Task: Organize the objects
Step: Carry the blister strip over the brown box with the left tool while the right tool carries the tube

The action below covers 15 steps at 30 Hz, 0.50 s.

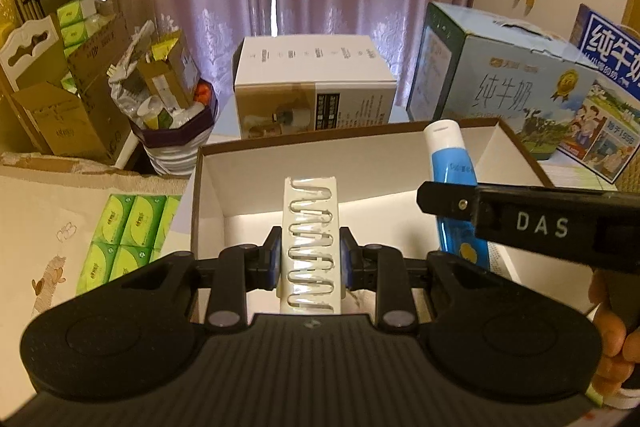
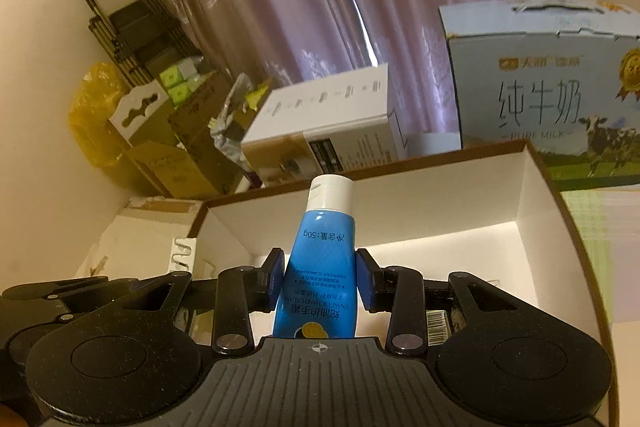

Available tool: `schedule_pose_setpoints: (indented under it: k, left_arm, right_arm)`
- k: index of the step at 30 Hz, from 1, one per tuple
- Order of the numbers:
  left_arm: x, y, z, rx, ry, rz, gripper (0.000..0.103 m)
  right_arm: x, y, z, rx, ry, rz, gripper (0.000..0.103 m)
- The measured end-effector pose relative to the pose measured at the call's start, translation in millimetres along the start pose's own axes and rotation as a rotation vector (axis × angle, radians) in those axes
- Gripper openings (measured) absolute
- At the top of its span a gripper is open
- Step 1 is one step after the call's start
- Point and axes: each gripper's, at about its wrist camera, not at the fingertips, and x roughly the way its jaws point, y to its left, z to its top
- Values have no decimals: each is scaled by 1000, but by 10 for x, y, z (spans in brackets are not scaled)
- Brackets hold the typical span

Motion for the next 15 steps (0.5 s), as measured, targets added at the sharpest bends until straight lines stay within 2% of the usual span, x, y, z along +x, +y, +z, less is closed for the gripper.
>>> schedule_pose_setpoints:
  k: [15]
  left_arm:
    - [466,33,113,1,68,15,24]
  right_arm:
    - [355,-191,54,99,77,-16,35]
